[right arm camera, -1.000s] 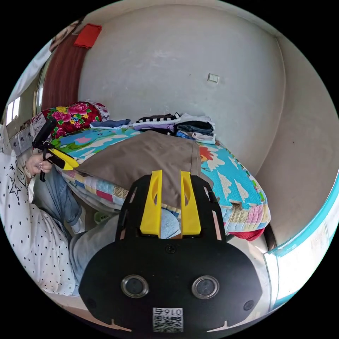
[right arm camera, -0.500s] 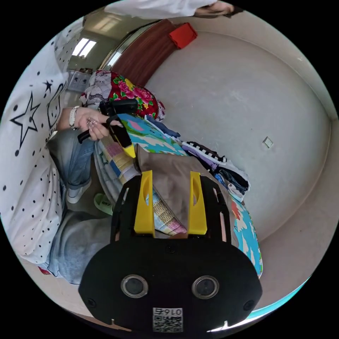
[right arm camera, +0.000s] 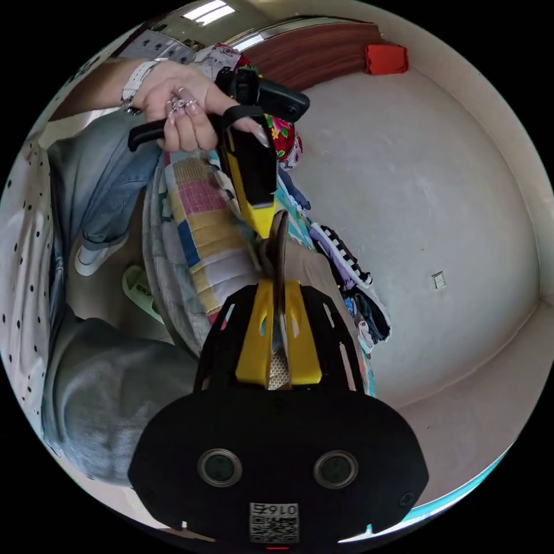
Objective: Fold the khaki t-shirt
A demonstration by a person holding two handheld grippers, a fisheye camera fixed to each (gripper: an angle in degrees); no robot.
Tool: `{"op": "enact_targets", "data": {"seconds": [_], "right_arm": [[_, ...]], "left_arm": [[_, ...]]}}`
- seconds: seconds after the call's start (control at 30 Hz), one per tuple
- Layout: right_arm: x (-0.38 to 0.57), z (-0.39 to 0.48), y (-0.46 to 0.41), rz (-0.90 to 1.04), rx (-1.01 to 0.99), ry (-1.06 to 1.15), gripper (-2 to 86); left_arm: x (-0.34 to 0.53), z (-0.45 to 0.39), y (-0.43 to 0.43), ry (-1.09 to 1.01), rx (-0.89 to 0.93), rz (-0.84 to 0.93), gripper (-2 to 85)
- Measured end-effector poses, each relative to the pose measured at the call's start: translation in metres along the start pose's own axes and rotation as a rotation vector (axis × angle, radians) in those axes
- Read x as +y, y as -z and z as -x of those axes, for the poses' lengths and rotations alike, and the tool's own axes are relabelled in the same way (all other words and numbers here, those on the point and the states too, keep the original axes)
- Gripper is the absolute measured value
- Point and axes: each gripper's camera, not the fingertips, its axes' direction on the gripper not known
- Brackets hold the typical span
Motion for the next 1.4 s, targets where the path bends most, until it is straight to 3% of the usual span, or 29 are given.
{"op": "enact_targets", "data": {"seconds": [0.1,0.2,0.37,0.7,0.83,1.07,1.3,1.4], "right_arm": [[-0.005,-0.017,0.001,0.007,-0.079,-0.112,1.7],[-0.016,-0.030,-0.002,0.025,-0.153,-0.190,1.1],[-0.038,-0.050,-0.012,0.088,-0.229,-0.248,0.8],[-0.050,-0.062,-0.021,0.070,-0.339,-0.325,1.0],[-0.057,-0.064,-0.026,0.058,-0.355,-0.335,1.1],[-0.068,-0.061,-0.031,0.059,-0.314,-0.290,2.3],[-0.063,-0.054,-0.046,0.089,-0.139,-0.378,10.2],[-0.075,-0.053,-0.066,0.143,0.015,-0.370,12.3]], "left_arm": [[0.012,-0.040,0.006,-0.135,-0.289,-0.033,15.5],[0.020,-0.081,0.004,-0.331,-0.418,-0.065,17.0],[0.029,-0.128,-0.013,-0.508,-0.537,-0.076,17.4],[0.024,-0.177,-0.009,-0.664,-0.691,-0.055,12.6],[0.022,-0.192,-0.010,-0.735,-0.678,-0.002,10.7],[0.013,-0.206,-0.020,-0.841,-0.789,0.086,-0.2],[-0.058,-0.183,0.024,-0.669,-0.480,0.172,-0.9],[-0.079,-0.175,0.034,-0.670,-0.449,0.205,-0.9]]}}
